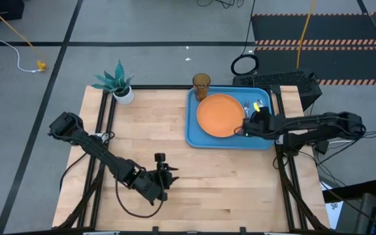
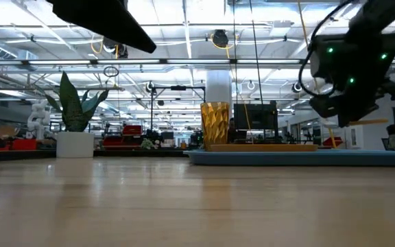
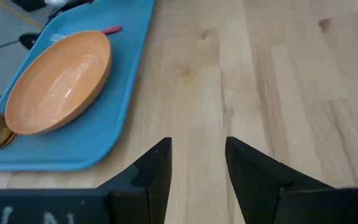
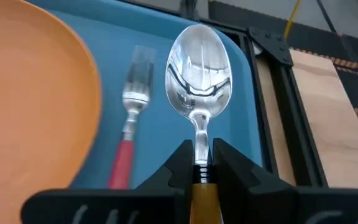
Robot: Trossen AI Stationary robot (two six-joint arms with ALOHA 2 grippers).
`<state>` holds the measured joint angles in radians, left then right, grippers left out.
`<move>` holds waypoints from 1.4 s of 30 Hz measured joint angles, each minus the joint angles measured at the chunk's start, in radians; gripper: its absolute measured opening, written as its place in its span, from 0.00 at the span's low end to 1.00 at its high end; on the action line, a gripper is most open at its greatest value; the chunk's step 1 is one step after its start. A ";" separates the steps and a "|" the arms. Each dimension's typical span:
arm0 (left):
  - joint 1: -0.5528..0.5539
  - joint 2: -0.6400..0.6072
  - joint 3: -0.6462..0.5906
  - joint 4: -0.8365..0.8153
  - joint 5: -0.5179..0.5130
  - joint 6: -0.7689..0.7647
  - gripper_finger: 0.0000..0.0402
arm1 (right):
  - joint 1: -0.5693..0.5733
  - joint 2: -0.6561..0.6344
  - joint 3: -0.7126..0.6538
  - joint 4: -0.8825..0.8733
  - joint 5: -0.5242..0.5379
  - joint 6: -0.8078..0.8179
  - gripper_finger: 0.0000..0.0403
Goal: Pick and place plate/cup/fork/spoon on tray
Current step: Put the yellow spoon on the blue serving tray to the right of the red fork
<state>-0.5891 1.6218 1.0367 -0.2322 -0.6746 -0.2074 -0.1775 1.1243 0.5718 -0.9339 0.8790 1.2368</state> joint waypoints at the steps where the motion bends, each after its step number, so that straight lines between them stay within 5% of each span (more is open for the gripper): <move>1: 0.000 0.000 0.000 0.006 0.002 0.007 0.38 | -0.029 -0.004 -0.015 0.047 -0.015 -0.040 0.08; 10: 0.000 0.000 0.000 0.022 0.003 0.030 0.38 | -0.241 -0.004 -0.120 0.382 -0.126 -0.337 0.08; 23: 0.000 0.000 0.000 0.020 0.003 0.053 0.38 | -0.367 -0.004 -0.218 0.597 -0.208 -0.434 0.09; 42: 0.000 0.000 0.000 0.020 0.003 0.048 0.38 | -0.393 -0.003 -0.231 0.621 -0.229 -0.412 0.18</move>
<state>-0.5892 1.6218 1.0367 -0.2127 -0.6712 -0.1593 -0.5701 1.1210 0.3405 -0.3130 0.6498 0.8249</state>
